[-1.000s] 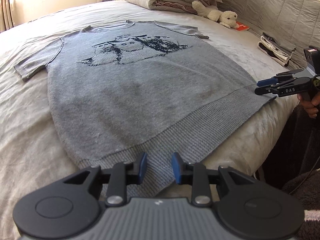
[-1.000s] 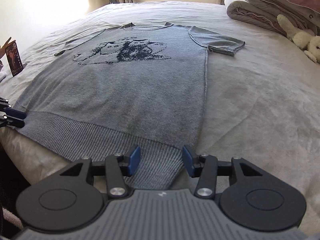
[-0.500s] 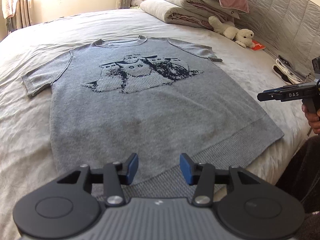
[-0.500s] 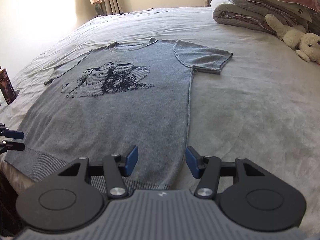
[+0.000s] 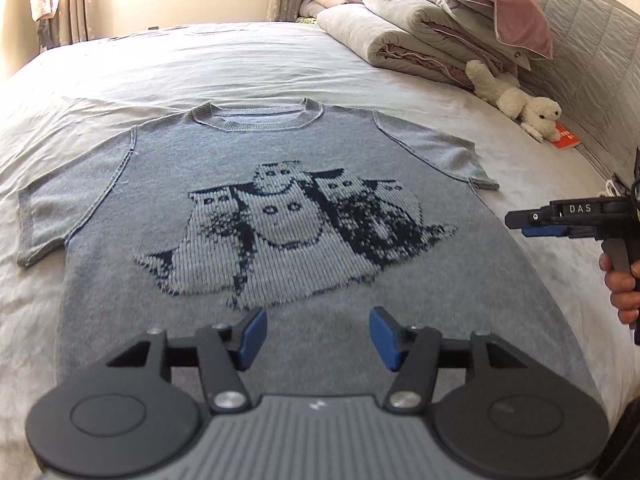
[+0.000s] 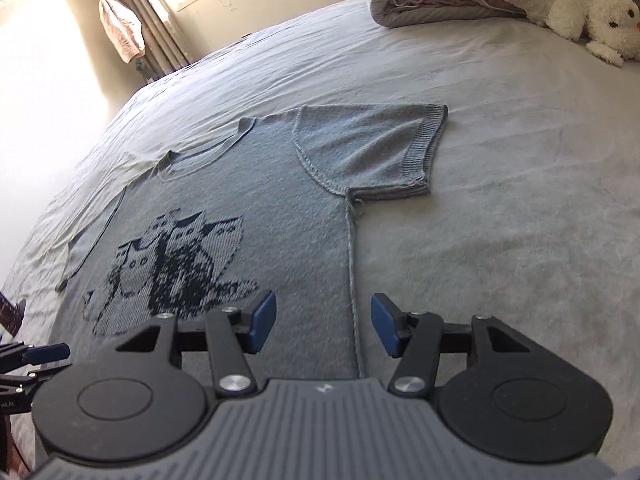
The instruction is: Fold clothes
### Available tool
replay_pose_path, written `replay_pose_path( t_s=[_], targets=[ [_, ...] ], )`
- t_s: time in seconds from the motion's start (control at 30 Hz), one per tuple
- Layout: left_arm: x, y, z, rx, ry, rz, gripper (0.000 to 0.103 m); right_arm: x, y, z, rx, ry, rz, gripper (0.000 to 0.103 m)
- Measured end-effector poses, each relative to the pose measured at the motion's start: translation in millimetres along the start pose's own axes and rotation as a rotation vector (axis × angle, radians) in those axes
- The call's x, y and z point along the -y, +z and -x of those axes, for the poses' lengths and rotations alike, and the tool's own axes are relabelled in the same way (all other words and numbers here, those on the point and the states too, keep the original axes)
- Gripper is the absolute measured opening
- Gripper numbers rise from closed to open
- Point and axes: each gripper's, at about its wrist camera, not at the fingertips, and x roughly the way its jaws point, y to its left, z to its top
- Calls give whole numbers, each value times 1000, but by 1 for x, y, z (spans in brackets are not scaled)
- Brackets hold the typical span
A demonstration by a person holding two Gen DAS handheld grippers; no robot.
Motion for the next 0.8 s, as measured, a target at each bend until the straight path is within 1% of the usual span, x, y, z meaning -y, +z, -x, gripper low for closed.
replay_pose_path(
  t_s=[0.1, 0.2, 0.33, 0.43, 0.5, 0.53, 0.57, 0.6, 0.63, 0.7, 0.8],
  targets=[
    [-5, 15, -22, -9, 7, 55, 59, 8, 13, -17, 2, -22, -39, 57],
    [-8, 25, -43, -20, 17, 101, 59, 15, 21, -28, 35, -29, -71, 57],
    [-9, 32, -62, 11, 27, 139, 59, 23, 24, -43, 122, -40, -116, 57],
    [-10, 34, -68, 67, 26, 160, 59, 28, 25, -52, 208, -54, -162, 57],
    [-11, 37, -71, 95, 21, 186, 59, 30, 24, -56, 262, -71, -190, 52],
    [-11, 39, -72, 107, 12, 199, 59, 31, 24, -57, 280, -80, -197, 51],
    [-11, 41, -74, 114, 5, 206, 59, 31, 23, -59, 296, -88, -203, 47],
    [-11, 44, -75, 119, 0, 208, 59, 32, 22, -60, 312, -99, -206, 41],
    [-9, 47, -77, 118, 0, 203, 59, 32, 22, -61, 325, -109, -209, 38],
    [-4, 55, -86, 102, 16, 179, 59, 32, 23, -62, 340, -119, -217, 26],
    [5, 67, -99, 69, 11, 165, 59, 29, 24, -60, 353, -116, -212, 19]
  ],
)
